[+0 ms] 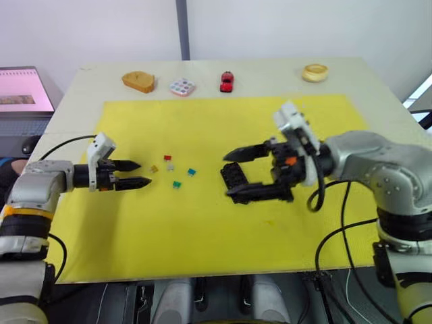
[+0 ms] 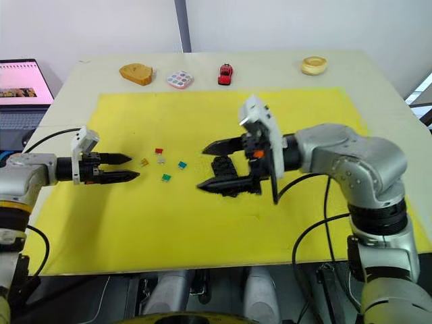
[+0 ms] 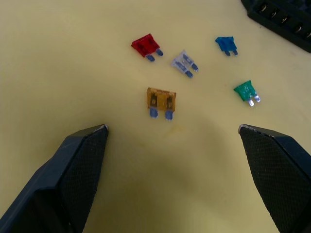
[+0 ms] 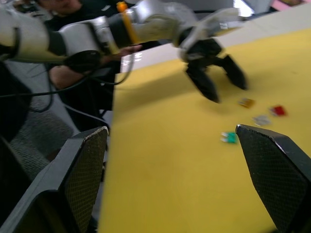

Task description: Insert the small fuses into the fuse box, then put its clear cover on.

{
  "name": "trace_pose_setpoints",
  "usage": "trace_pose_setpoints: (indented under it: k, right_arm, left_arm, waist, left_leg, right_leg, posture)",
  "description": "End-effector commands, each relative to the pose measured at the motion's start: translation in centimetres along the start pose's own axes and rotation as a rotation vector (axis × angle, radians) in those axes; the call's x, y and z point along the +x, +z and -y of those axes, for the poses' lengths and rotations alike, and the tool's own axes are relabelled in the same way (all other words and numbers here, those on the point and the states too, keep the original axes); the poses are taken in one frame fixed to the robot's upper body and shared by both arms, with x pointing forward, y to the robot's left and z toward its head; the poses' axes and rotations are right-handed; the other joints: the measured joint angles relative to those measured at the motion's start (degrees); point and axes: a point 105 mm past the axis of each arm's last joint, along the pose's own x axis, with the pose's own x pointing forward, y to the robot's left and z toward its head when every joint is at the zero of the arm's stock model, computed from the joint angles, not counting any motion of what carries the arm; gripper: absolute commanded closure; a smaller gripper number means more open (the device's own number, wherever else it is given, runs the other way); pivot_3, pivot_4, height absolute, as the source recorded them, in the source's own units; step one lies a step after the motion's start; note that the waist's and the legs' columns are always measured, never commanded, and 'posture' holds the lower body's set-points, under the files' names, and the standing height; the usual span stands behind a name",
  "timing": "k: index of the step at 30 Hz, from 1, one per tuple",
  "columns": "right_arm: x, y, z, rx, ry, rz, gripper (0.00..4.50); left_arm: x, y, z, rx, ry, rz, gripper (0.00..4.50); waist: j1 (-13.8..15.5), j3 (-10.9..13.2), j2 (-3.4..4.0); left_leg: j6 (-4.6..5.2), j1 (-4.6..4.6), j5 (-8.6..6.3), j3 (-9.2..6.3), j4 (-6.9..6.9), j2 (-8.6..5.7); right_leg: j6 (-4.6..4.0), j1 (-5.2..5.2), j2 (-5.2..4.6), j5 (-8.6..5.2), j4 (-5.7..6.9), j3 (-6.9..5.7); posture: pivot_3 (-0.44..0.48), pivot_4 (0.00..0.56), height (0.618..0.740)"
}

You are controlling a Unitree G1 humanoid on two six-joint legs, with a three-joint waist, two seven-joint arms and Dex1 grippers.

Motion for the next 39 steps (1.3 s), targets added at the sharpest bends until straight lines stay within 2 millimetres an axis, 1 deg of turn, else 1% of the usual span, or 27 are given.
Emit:
trace_pose_setpoints:
  k: [1,5,8,11,14,18,23,26,31,34,39]
  right_arm:
    - [-0.2,0.3,-0.1,-0.02,-0.038,0.026,0.07]
    - [-0.2,0.1,0.3,-0.007,-0.072,0.04,0.07]
    - [-0.1,0.3,0.3,-0.004,-0.081,0.056,0.07]
    - [0.0,0.5,0.2,0.001,-0.094,0.073,0.07]
    - [0.0,0.3,0.3,0.004,-0.113,0.073,0.07]
    - [0.1,0.2,0.4,0.007,-0.13,0.081,0.07]
    - [0.4,0.2,0.4,0.001,-0.147,0.083,0.07]
    - [0.4,0.2,0.6,-0.001,-0.155,0.085,0.0]
    - [0.5,0.1,0.7,-0.006,-0.161,0.077,0.0]
    - [0.8,-0.1,0.7,-0.009,-0.16,0.069,0.0]
    - [1.0,-0.2,0.8,-0.007,-0.163,0.068,0.0]
  left_arm:
    - [0.6,0.4,0.5,0.007,-0.059,-0.013,0.0]
    - [1.3,0.1,0.9,0.012,-0.106,-0.042,0.0]
    - [2.1,-0.3,1.6,0.019,-0.16,-0.069,0.0]
    - [3.2,0.2,2.1,0.008,-0.2,-0.05,0.0]
    - [3.7,-0.2,2.2,-0.001,-0.211,-0.063,0.0]
    - [4.1,-0.7,2.1,-0.058,-0.212,-0.055,0.0]
    - [4.4,-0.8,2.7,-0.177,-0.251,-0.013,0.0]
    - [4.1,-1.0,2.6,-0.248,-0.249,0.015,0.8]
    - [3.8,-1.0,2.6,-0.33,-0.244,0.062,3.18]
    - [3.5,-1.5,2.7,-0.341,-0.234,0.063,3.18]
    - [3.7,-1.8,2.8,-0.348,-0.225,0.071,3.18]
  waist:
    - [0.38,-0.02,-0.03]
    - [0.71,-0.02,-0.02]
    - [0.72,-0.02,-0.02]
    - [0.83,-0.02,-0.02]
    - [0.91,-0.02,-0.03]
    - [0.87,-0.02,-0.02]
    - [0.88,-0.02,-0.02]
    - [0.8,-0.02,-0.02]
    - [0.62,-0.02,-0.02]
    - [0.59,-0.02,-0.02]
    - [0.59,-0.02,-0.02]
  left_leg:
    - [0.01,0.0,0.0,0.0,0.01,0.0]
    - [0.02,-0.03,0.0,0.0,0.06,0.0]
    - [0.02,-0.03,0.0,0.0,0.09,0.0]
    - [0.04,-0.03,0.01,-0.01,0.11,0.0]
    - [0.11,-0.03,-0.03,-0.1,0.24,0.0]
    - [0.25,-0.03,-0.12,-0.11,0.44,0.0]
    - [0.4,-0.03,-0.22,-0.14,0.64,0.0]
    - [0.51,-0.03,-0.28,-0.13,0.72,-0.02]
    - [0.58,-0.04,-0.32,-0.03,0.73,-0.06]
    - [0.57,-0.04,-0.31,-0.03,0.73,-0.06]
    - [0.56,-0.04,-0.32,-0.03,0.73,-0.06]
  right_leg:
    - [0.0,0.01,0.0,0.0,0.0,-0.02]
    - [0.0,0.02,-0.01,0.0,0.01,-0.11]
    - [0.0,0.09,-0.01,0.0,0.02,-0.14]
    - [0.0,0.12,-0.02,0.0,0.02,-0.19]
    - [0.0,0.19,-0.04,0.0,0.01,-0.34]
    - [0.01,0.27,-0.04,0.0,0.03,-0.42]
    - [0.02,0.37,-0.06,0.0,0.06,-0.46]
    - [0.02,0.39,-0.07,0.0,0.06,-0.47]
    - [0.08,0.37,-0.2,0.03,0.06,-0.62]
    - [0.13,0.36,-0.21,0.05,0.07,-0.64]
    - [0.13,0.35,-0.25,0.05,0.07,-0.63]
  posture:
    - [0.0,0.15,0.74]
    - [0.0,0.15,0.74]
    - [0.0,0.15,0.74]
    - [0.0,0.15,0.74]
    - [0.0,0.15,0.74]
    - [0.0,0.15,0.74]
    - [0.0,0.15,0.74]
    - [0.0,0.15,0.74]
    - [0.0,0.15,0.74]
    - [0.0,0.15,0.74]
    - [0.0,0.15,0.74]
